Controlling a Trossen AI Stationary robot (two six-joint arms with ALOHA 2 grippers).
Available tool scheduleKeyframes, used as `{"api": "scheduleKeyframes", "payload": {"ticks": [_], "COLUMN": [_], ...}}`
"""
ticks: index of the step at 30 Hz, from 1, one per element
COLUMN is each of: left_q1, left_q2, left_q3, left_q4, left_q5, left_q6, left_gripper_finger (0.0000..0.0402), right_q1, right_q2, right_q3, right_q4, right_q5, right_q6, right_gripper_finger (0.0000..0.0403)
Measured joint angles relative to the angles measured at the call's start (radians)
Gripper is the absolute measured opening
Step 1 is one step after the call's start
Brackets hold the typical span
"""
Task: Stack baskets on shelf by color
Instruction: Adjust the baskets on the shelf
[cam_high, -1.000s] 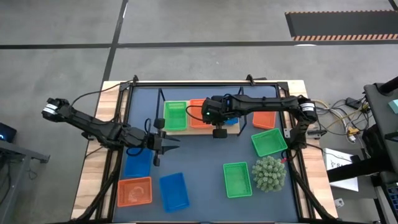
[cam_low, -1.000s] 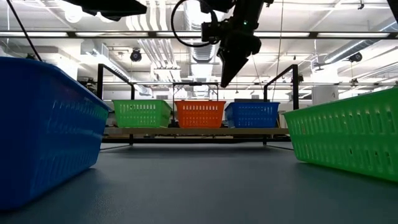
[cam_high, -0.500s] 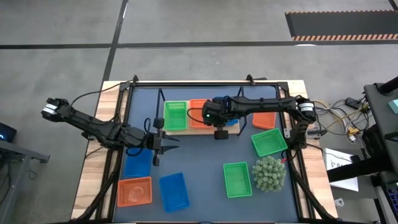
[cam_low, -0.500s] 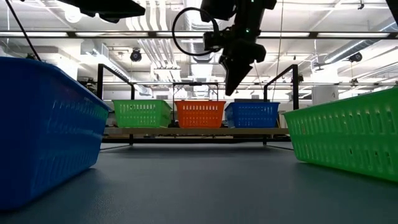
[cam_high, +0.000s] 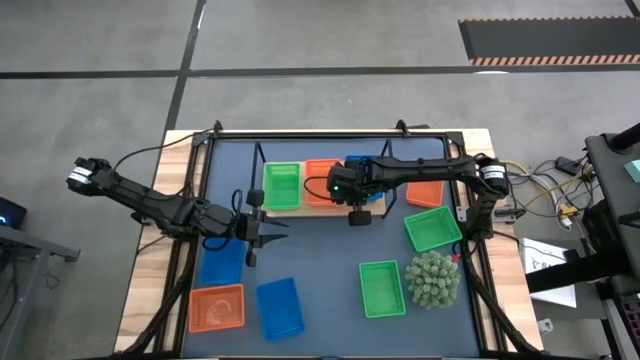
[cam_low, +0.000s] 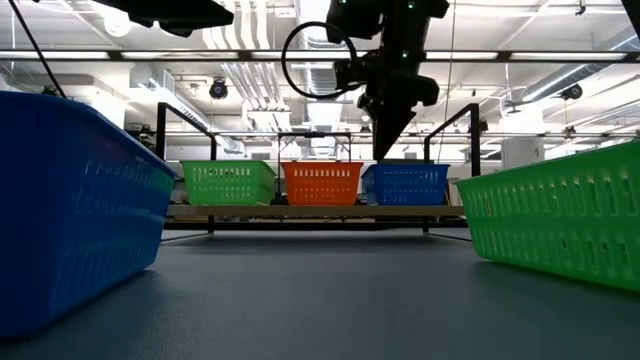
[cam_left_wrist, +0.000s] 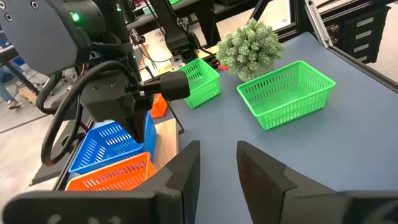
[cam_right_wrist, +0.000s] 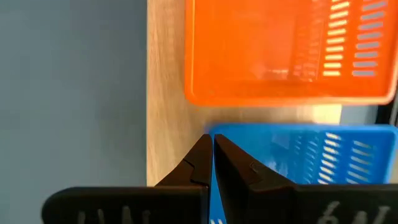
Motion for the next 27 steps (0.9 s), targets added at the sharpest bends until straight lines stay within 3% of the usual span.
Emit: {"api": "scheduleKeyframes", "payload": {"ticks": [13,20,27], "left_q1": [0.0,0.0,0.0], "left_q2": [0.0,0.0,0.0], "left_q3": [0.0,0.0,0.001], "left_q4": [0.001,0.001,0.001], "left_q5": [0.0,0.0,0.0], "left_q6": [0.0,0.001,0.002], "left_gripper_finger": [0.0089,0.0089,0.0089], "right_q1": [-0.077,-0.082,-0.082], "right_q2": [-0.012,-0.012,-0.012], "right_q3": [-0.028,-0.055,-0.056], "right_q4": [-0.004,-0.033,-0.051], "right_q5": [-0.001,-0.08,-0.092], "right_q6": [-0.042,-0.051,-0.042], "right_gripper_finger": [0.0009,0.0009,0.0009]}}
